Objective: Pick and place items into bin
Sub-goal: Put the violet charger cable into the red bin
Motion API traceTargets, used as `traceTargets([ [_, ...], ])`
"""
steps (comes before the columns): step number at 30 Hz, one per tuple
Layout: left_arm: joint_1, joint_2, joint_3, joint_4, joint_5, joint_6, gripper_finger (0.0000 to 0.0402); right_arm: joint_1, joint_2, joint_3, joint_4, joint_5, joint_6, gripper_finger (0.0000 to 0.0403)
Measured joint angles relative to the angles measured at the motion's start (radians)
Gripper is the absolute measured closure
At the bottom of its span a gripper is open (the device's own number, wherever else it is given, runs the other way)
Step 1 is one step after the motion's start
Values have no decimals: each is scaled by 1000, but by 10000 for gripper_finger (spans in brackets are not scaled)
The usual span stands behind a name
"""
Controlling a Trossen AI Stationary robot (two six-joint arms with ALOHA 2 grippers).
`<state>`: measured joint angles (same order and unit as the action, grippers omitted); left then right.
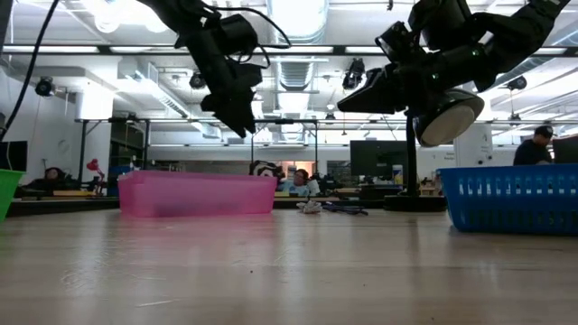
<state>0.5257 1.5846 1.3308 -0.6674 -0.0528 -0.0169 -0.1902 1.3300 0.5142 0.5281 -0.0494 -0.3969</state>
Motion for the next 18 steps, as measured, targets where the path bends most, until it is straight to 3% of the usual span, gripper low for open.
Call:
traceTargets([
  [13,-34,22,1,10,-1,46,188,-1,0,0,0,4,-21,337],
  [18,-35,22,2,8,-2,85,188,-23,7,41,-30,211,107,333],
])
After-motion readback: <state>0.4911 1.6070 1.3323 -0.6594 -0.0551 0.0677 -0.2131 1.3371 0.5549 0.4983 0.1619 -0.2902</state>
